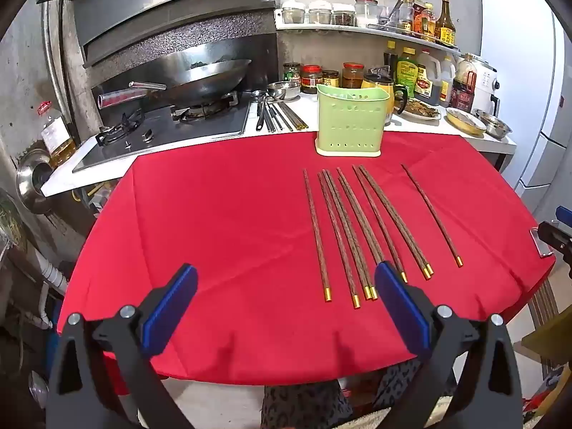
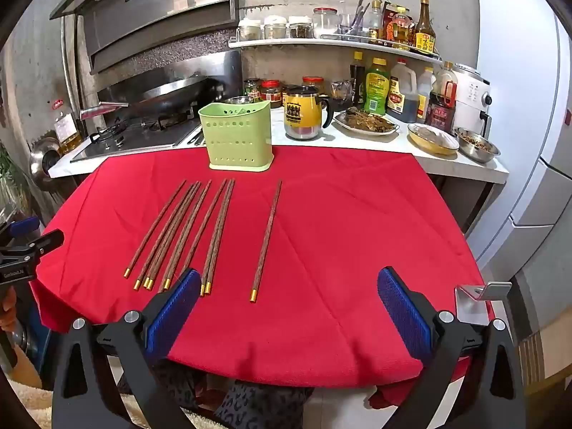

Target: Organize utensils

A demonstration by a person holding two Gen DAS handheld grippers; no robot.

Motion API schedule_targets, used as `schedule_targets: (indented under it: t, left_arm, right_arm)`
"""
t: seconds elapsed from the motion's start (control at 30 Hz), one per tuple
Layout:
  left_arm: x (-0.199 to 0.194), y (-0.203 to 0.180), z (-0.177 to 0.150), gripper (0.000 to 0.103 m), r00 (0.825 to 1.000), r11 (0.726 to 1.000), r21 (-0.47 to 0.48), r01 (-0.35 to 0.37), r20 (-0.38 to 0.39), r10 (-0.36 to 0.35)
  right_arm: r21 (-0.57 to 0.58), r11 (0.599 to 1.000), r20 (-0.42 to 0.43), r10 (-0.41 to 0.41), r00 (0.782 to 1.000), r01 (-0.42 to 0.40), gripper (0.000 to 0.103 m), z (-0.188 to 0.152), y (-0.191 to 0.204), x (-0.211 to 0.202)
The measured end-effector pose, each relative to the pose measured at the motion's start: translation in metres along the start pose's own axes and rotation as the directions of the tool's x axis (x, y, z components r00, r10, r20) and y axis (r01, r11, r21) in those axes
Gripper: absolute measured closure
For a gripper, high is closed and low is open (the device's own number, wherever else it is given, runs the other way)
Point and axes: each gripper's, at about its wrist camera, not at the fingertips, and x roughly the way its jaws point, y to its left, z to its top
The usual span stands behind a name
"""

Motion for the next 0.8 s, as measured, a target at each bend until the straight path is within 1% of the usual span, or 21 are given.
schedule_targets:
  t: [0.33,0.37,0.5,0.57,0.7,0.73,0.8]
  left_arm:
    - [-0.002,0.001,-0.001,0.006,1.0,1.0,-0.001,-0.003,0.002,0.003]
    - [0.004,-0.001,-0.005,0.006,1.0,1.0,0.0,-0.003,0.004,0.003]
    - [0.005,0.0,-0.01,0.006,1.0,1.0,-0.001,-0.004,0.007,0.004]
    - [0.006,0.0,-0.004,0.006,1.0,1.0,0.002,-0.003,0.003,0.003]
    - [0.006,0.002,-0.006,0.006,1.0,1.0,0.001,-0.005,0.007,0.005]
    - [0.004,0.0,0.001,0.006,1.0,1.0,0.0,-0.005,0.002,0.005]
    - [0.004,0.0,0.002,0.006,1.0,1.0,0.001,-0.005,0.0,0.005]
  right_arm:
    - [0.001,1.0,-0.01,0.0,1.0,0.0,0.006,0.004,-0.001,0.001]
    - [-0.001,1.0,-0.013,-0.002,1.0,0.002,0.006,0.004,0.0,0.001]
    - [-0.001,1.0,-0.012,-0.005,1.0,0.005,0.006,0.001,-0.004,0.005]
    - [-0.001,1.0,-0.014,-0.005,1.0,0.005,0.006,0.0,-0.005,0.007]
    - [0.001,1.0,-0.01,0.0,1.0,0.0,0.006,0.003,-0.002,0.001]
    - [0.001,1.0,-0.009,0.002,1.0,-0.002,0.006,0.002,-0.002,0.001]
    - [0.001,1.0,-0.009,0.001,1.0,-0.001,0.006,0.004,-0.003,0.0]
